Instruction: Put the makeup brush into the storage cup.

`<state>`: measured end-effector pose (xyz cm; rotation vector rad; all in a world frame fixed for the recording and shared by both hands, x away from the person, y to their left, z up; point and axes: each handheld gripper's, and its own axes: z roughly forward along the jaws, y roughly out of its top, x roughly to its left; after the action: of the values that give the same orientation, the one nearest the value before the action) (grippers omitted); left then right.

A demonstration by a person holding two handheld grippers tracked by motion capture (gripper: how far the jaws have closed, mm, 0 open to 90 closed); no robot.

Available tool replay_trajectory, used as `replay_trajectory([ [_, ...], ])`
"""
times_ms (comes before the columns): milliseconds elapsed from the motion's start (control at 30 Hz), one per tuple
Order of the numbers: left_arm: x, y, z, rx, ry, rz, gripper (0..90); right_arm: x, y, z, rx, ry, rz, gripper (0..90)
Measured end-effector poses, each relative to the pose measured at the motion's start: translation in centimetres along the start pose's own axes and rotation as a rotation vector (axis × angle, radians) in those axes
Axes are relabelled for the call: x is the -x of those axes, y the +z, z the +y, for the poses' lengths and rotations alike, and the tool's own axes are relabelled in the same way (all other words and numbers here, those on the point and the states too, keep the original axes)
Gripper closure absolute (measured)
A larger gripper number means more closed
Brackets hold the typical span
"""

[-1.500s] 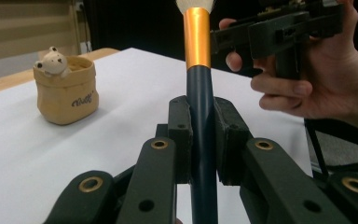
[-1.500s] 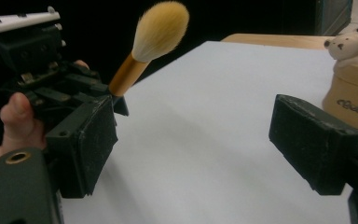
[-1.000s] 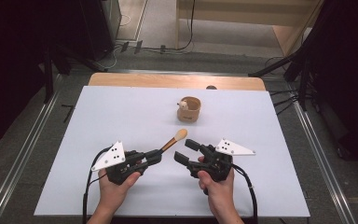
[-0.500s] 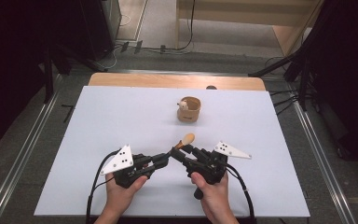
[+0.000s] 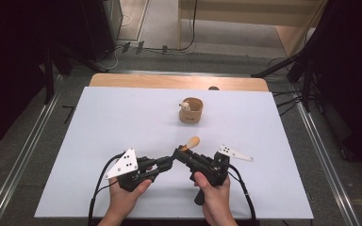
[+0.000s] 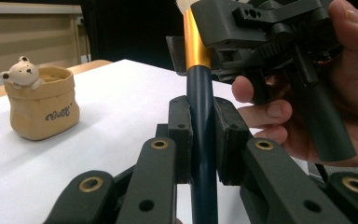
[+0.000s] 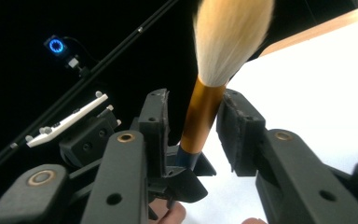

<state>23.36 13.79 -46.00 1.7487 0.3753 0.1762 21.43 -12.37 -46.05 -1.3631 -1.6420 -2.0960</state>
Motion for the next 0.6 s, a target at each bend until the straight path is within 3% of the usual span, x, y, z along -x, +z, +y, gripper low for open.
replay_trajectory([
  [200, 0.23, 0.21, -0.03, -0.013, 0.015, 0.004, 80.4, 0.37, -0.08, -0.26, 0.011, 0.056, -0.002, 78.8],
  [233, 0.25, 0.23, -0.05, -0.013, 0.015, 0.003, 80.3, 0.38, -0.11, -0.27, 0.009, 0.077, 0.005, 79.1],
  [467, 0.21, 0.39, -0.09, 0.001, 0.002, -0.017, 78.4, 0.30, -0.30, -0.18, 0.010, 0.101, 0.009, 79.6],
  [533, 0.44, 0.53, -0.01, -0.010, 0.011, 0.024, 57.4, 0.30, -0.30, -0.21, 0.007, 0.093, 0.006, 79.6],
  [600, 0.45, 0.66, 0.09, -0.024, -0.004, 0.060, 33.5, 0.27, -0.32, -0.24, 0.004, 0.080, -0.003, 79.6],
])
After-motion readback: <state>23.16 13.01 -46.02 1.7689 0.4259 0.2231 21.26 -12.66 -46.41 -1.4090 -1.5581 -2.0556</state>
